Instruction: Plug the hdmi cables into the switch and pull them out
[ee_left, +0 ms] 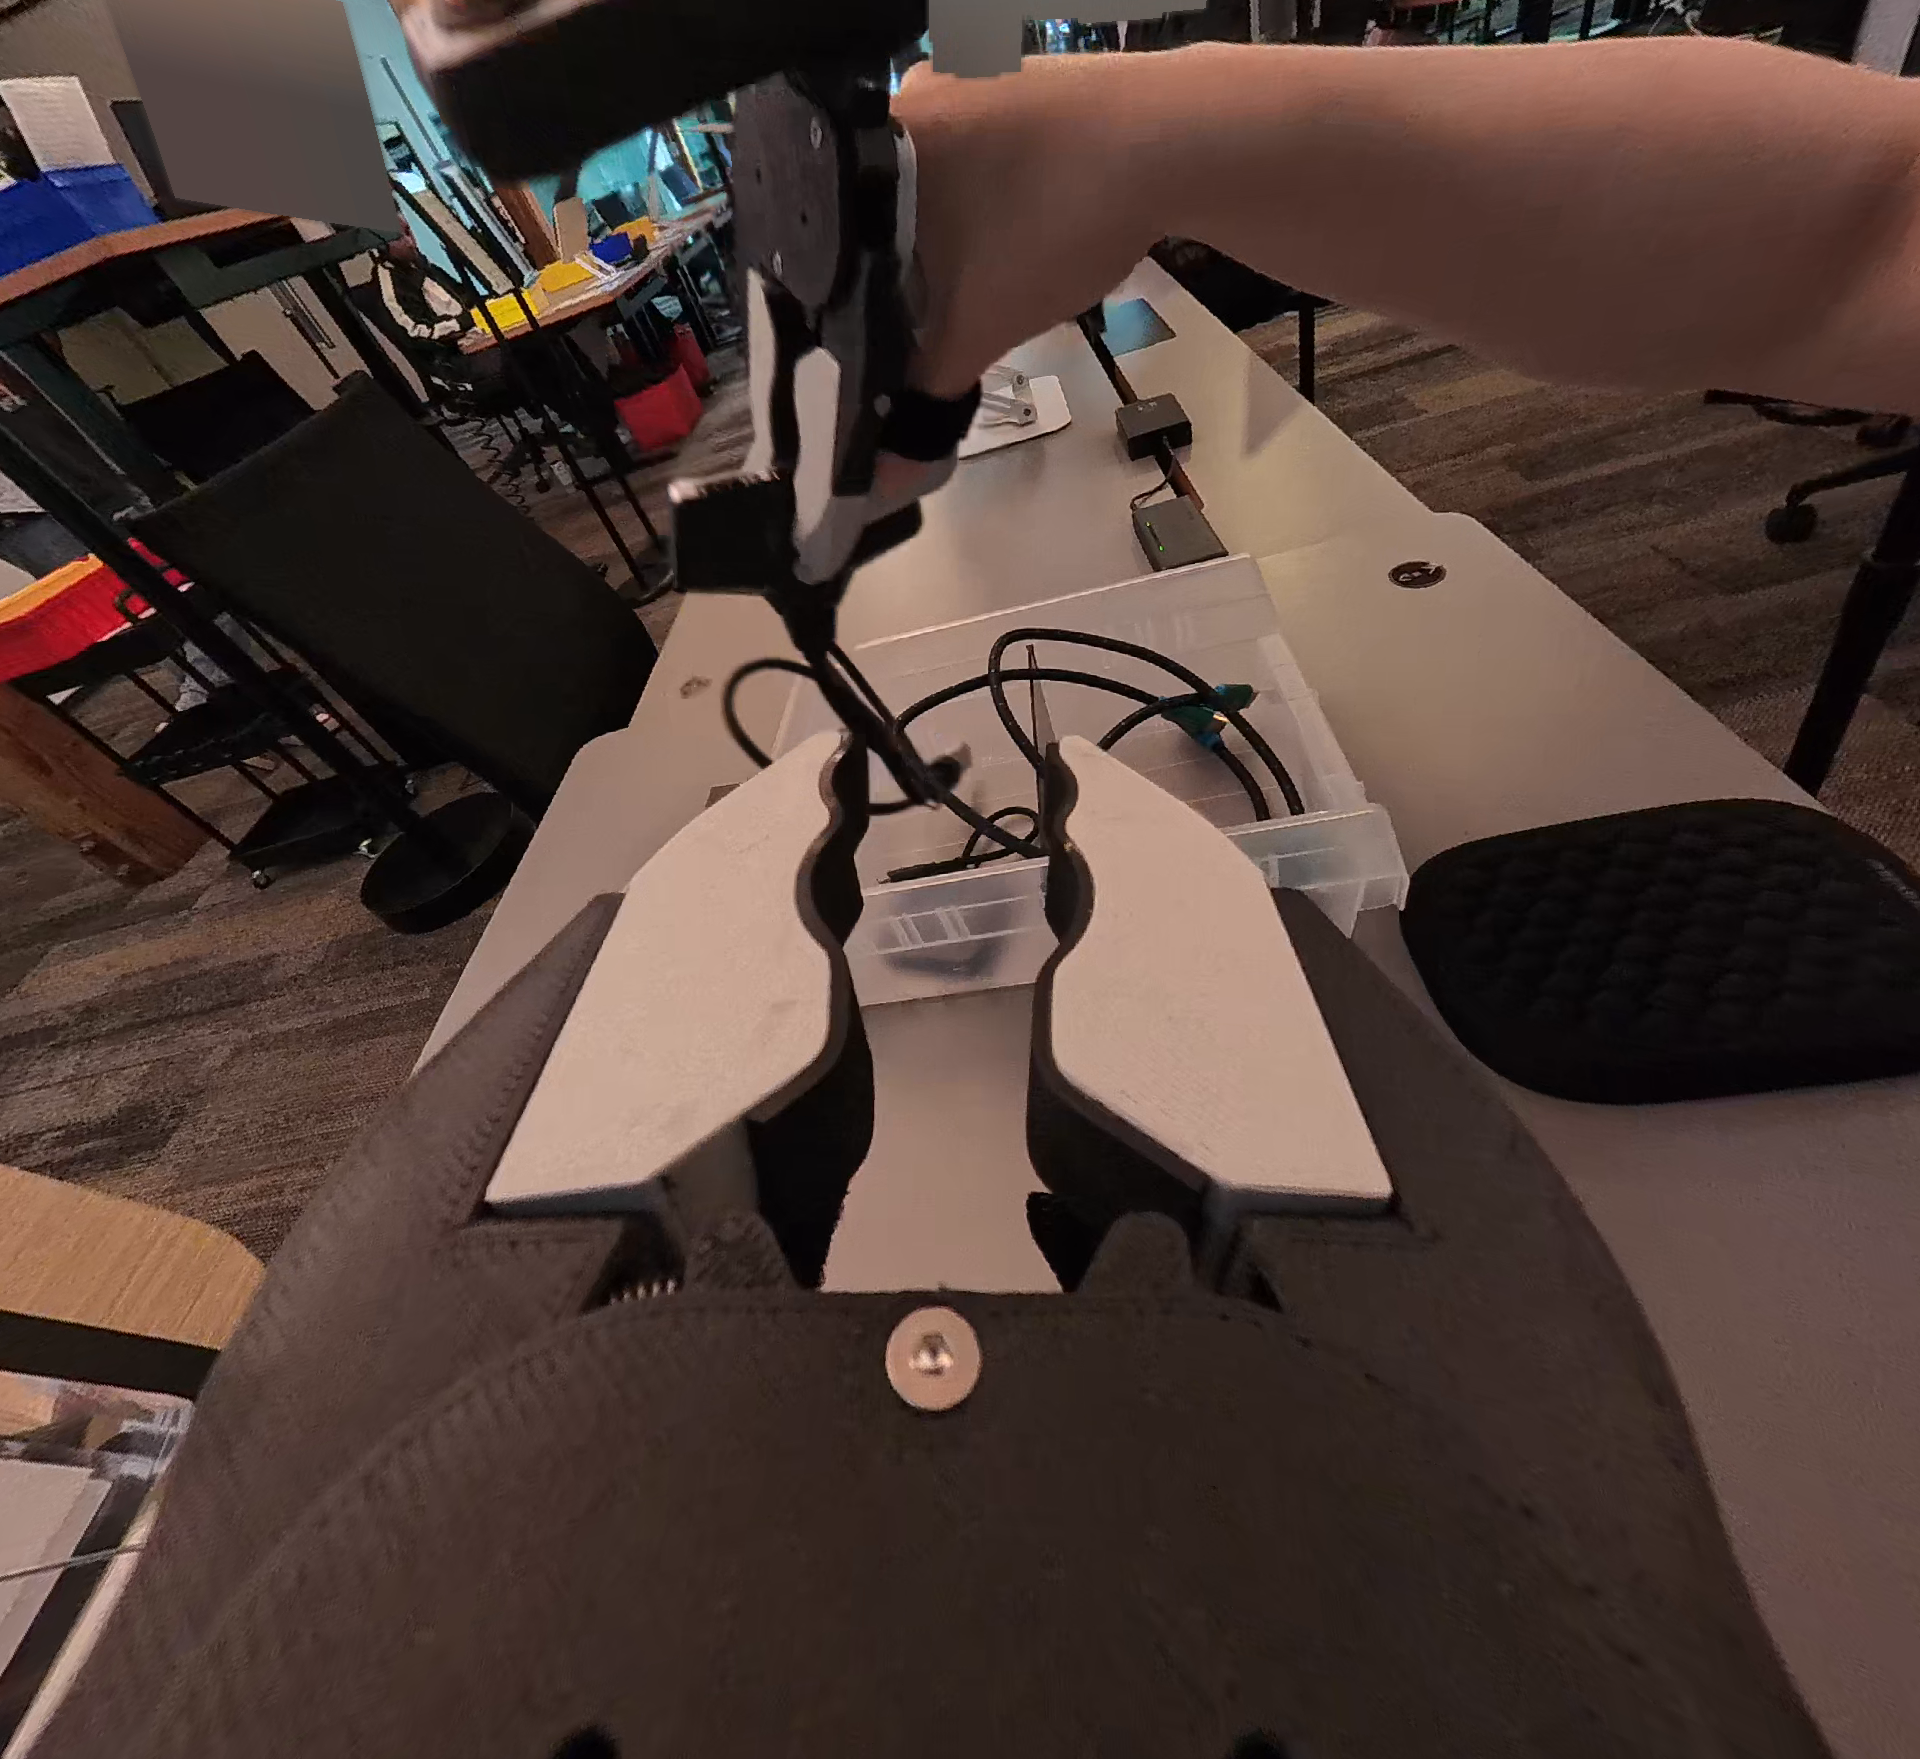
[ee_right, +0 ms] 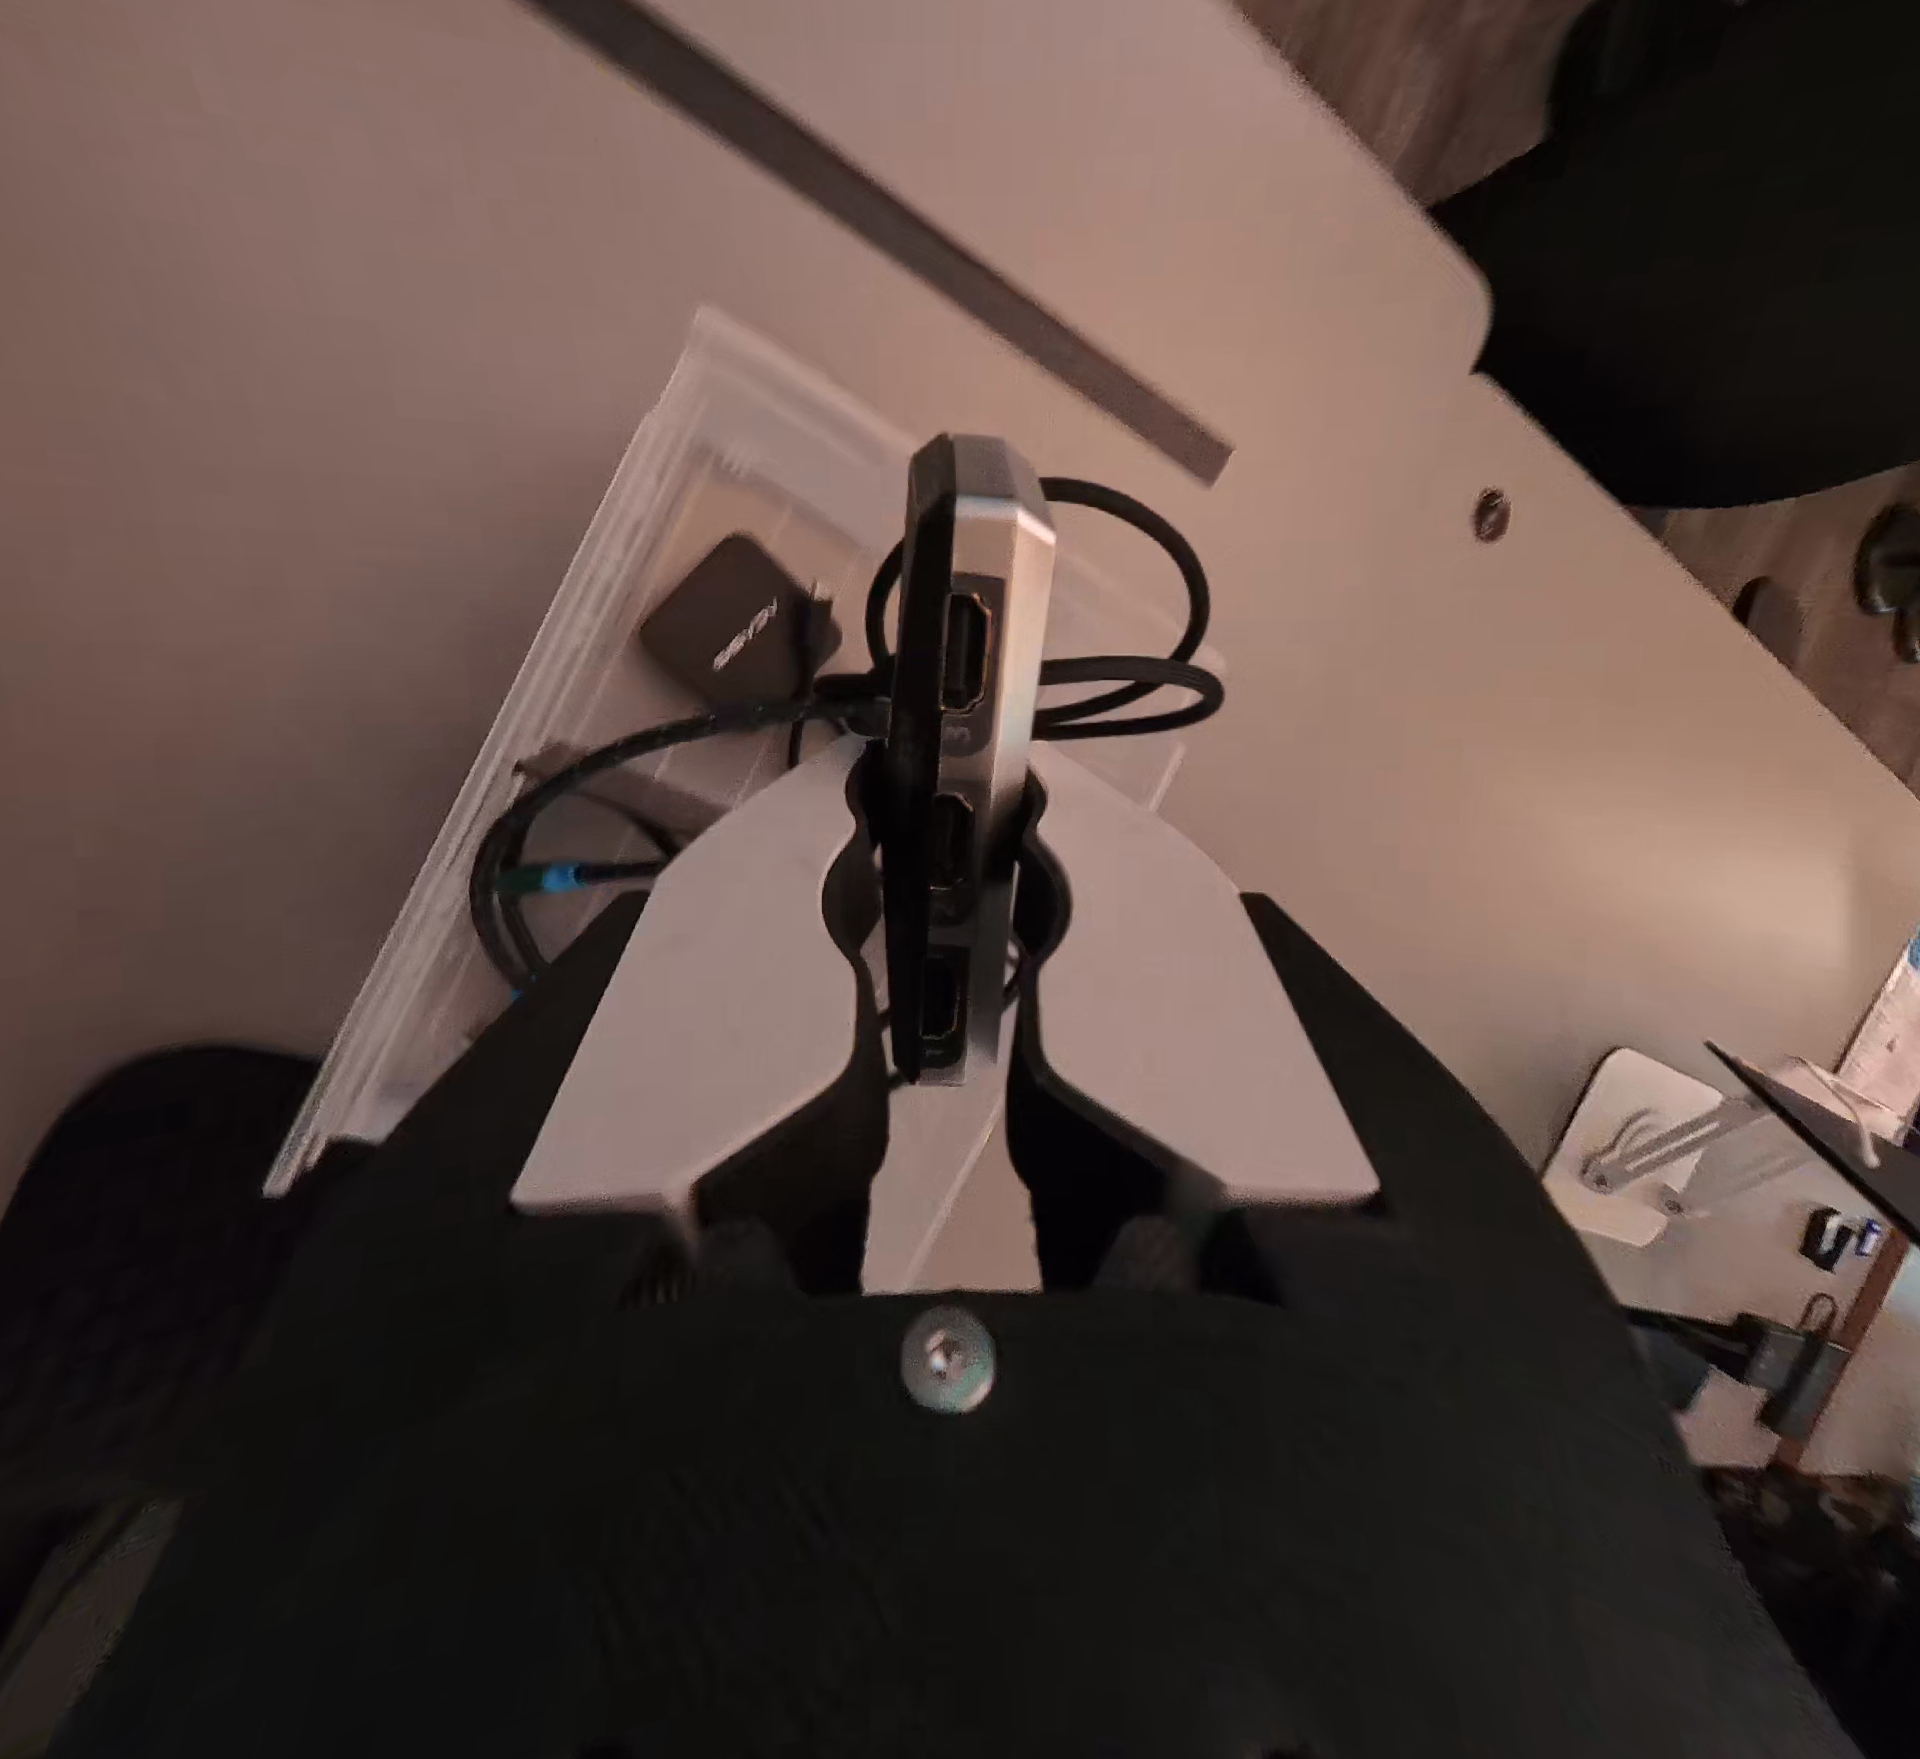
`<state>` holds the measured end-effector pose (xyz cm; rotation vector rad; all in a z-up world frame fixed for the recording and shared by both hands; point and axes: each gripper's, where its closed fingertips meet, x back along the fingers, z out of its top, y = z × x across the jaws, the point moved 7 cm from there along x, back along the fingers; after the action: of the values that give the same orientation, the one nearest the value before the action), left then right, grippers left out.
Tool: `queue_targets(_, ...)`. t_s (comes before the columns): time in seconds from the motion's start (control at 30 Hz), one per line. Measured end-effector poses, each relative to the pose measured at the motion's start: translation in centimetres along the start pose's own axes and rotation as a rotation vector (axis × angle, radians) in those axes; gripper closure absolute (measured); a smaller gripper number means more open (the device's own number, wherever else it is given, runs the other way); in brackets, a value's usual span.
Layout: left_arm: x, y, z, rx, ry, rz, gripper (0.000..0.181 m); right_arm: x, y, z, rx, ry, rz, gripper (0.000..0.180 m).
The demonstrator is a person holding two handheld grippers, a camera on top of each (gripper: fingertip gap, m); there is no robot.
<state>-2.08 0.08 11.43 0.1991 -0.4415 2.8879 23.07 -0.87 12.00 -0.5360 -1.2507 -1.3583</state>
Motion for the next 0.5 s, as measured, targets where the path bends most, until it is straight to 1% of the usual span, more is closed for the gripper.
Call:
queue_targets(0.1, -0.1, 0.1, 0.0, -0.005, -0.005, -0.01, 0.151, -0.8, -0.8, -0.6, 0.028, -0.044, 0.057, 0.157)
queue_targets(0.2, -0.5, 0.4, -0.1, -0.015, -0.025, -0.017, 0.151, -1.4, -0.2, -0.7, 0.02, -0.069, 0.11, 0.157)
queue_targets(0.33, -1.2, 0.7, -0.2, -0.026, -0.049, -0.027, 0.15, -2.5, 0.9, -1.1, -0.022, -0.172, 0.327, 0.157)
queue_targets(0.4, -1.4, 0.9, -0.2, -0.022, -0.045, -0.04, 0.15, -3.1, 1.3, -1.9, 0.008, -0.257, 0.465, 0.157)
queue_targets(0.5, -1.7, 1.2, -0.2, -0.024, -0.05, -0.056, 0.15, -4.1, 2.3, -3.0, 0.135, -0.352, 0.589, 0.157)
